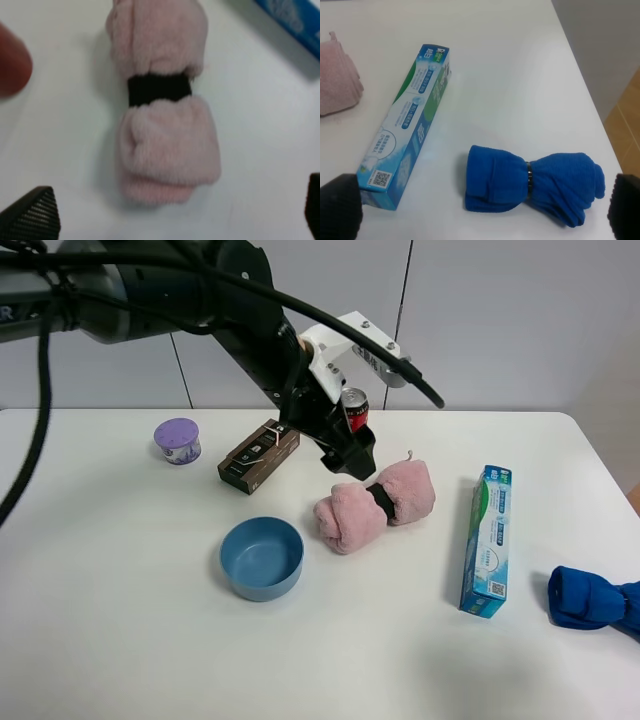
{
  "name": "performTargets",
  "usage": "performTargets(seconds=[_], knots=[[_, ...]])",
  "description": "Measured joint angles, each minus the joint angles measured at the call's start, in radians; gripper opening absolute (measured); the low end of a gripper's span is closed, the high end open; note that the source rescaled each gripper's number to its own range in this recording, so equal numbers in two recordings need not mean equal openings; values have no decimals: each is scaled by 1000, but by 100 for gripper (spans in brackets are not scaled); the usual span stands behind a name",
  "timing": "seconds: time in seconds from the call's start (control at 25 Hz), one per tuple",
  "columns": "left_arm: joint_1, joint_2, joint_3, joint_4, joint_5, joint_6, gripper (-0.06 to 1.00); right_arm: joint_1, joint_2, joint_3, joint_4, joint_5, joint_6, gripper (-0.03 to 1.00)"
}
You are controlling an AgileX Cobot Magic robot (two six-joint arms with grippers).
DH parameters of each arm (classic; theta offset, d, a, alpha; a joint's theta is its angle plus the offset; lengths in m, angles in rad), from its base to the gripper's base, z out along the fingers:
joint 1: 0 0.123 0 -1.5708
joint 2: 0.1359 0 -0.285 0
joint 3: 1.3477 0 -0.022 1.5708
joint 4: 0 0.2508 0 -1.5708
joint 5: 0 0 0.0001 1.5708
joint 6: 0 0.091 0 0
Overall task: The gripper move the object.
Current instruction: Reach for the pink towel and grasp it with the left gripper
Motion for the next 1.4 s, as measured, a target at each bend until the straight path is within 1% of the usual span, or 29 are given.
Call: performTargets(seconds=[0.12, 0.24, 0.4, 0.8, 0.96, 1.24, 1.4], knots=[[-17, 59, -49, -7, -20, 22, 100, 0, 0, 0, 0, 0, 0, 100], [-32, 111, -70, -11, -54, 37, 100, 0, 0, 0, 0, 0, 0, 100], [-34, 168, -72, -11, -105, 62, 100, 0, 0, 0, 0, 0, 0, 100], [-34, 260, -72, -11, -224, 65, 100, 0, 0, 0, 0, 0, 0, 100], [-34, 286, -73, -12, -241, 65, 100, 0, 0, 0, 0, 0, 0, 100], [-34, 313, -74, -46, -256, 65, 100, 0, 0, 0, 0, 0, 0, 100], [-34, 334, -74, -97, -271, 62, 100, 0, 0, 0, 0, 0, 0, 100]])
